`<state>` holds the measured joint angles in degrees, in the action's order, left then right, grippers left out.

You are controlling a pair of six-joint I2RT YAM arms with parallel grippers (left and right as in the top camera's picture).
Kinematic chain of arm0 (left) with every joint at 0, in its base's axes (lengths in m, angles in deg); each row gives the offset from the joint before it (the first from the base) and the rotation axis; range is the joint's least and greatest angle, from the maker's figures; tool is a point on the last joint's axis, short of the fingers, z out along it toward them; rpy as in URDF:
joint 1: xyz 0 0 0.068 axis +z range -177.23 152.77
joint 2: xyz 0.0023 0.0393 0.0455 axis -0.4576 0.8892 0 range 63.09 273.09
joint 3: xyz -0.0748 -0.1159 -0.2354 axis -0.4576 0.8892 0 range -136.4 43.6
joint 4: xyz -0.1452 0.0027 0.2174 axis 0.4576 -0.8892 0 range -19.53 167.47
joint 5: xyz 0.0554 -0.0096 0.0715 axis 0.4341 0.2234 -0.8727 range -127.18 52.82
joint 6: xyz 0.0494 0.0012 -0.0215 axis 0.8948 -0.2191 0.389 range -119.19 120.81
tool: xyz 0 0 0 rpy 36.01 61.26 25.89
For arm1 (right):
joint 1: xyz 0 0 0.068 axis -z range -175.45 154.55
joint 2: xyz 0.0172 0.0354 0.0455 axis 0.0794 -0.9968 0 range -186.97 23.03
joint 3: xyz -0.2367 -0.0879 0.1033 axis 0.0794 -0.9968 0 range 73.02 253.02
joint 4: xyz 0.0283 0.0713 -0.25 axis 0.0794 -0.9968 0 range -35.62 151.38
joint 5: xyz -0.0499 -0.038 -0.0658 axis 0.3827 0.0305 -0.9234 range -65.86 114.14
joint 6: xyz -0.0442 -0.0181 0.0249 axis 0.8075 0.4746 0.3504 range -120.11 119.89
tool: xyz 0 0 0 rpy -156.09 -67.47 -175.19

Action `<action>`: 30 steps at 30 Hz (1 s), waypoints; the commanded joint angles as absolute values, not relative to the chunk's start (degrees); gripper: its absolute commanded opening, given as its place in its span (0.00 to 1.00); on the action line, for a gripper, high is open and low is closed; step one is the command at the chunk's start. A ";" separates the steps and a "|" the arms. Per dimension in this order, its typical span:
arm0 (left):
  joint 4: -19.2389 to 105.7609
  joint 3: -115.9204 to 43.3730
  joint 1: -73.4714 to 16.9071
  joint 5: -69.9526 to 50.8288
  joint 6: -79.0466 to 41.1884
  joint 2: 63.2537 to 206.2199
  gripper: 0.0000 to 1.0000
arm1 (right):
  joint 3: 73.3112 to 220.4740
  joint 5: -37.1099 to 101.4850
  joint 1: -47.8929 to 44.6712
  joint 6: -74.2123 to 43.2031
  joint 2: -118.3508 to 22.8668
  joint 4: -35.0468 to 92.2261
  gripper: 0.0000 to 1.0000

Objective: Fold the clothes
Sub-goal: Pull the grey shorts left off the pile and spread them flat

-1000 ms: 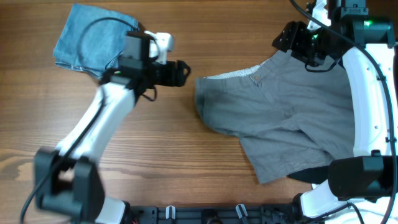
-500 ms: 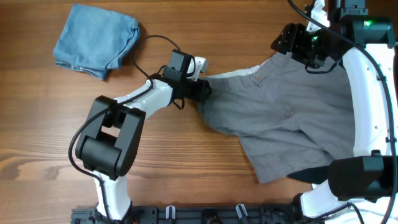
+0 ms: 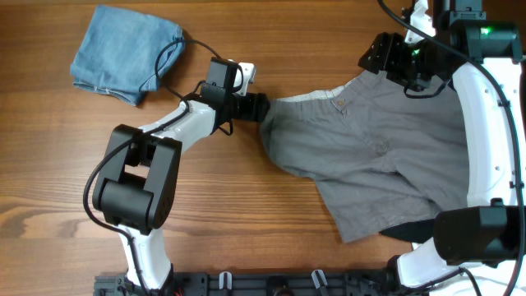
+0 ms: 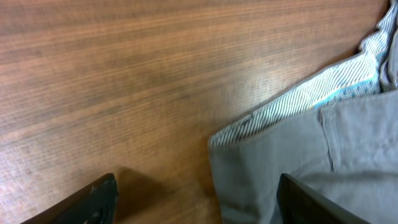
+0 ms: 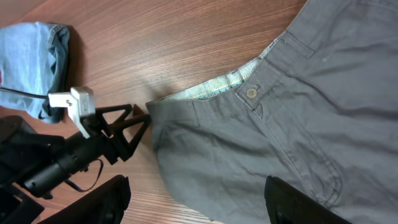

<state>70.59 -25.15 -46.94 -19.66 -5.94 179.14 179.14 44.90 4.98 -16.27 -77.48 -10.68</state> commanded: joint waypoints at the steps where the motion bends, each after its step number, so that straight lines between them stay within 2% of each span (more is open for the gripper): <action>1: 72.17 -25.08 -47.77 -20.62 -6.09 181.35 0.79 | 180.32 44.04 4.74 -15.05 -75.97 -10.61 0.75; 5: 75.25 -25.08 -50.67 -18.11 -6.13 183.93 0.68 | 180.32 44.04 4.74 -15.09 -75.97 -10.63 0.78; 6: 75.38 -25.08 -51.16 -18.13 -6.11 184.38 0.60 | 180.32 44.07 4.74 -15.07 -75.97 -10.65 0.78; 8: 74.90 -25.08 -51.68 -18.11 -6.81 184.54 0.43 | 180.32 44.04 4.74 -15.09 -75.97 -10.65 0.78; 10: 74.90 -25.10 -51.55 -18.11 -8.71 184.54 0.11 | 180.32 44.02 4.74 -15.07 -75.97 -10.65 0.78; 11: 74.37 -25.10 -51.31 -18.20 -8.65 184.49 0.04 | 180.32 44.02 4.74 -15.07 -75.97 -10.65 0.78; 15: 60.78 -25.10 -43.42 -21.56 -8.67 181.19 0.04 | 180.32 43.43 4.74 -15.05 -75.97 -10.70 0.78; 19: 42.11 -25.10 -29.28 -36.62 -8.54 177.00 0.04 | 180.32 43.43 4.74 -15.05 -75.97 -10.68 0.74; 21: 37.74 -25.10 -21.85 -35.40 -8.34 175.53 0.04 | 180.32 43.43 4.74 -15.02 -75.97 -10.68 0.73; 24: 35.99 -25.10 -15.00 -17.95 -0.58 171.71 0.04 | 180.32 43.43 4.74 -13.73 -75.97 -10.50 0.74; 28: 36.56 -25.10 -16.40 -5.21 5.28 167.01 0.27 | 180.32 43.21 4.74 -13.58 -75.97 -10.11 0.74; 30: 39.18 -25.10 -21.17 -2.87 6.39 165.65 0.41 | 180.32 43.21 4.74 -13.58 -75.97 -9.80 0.75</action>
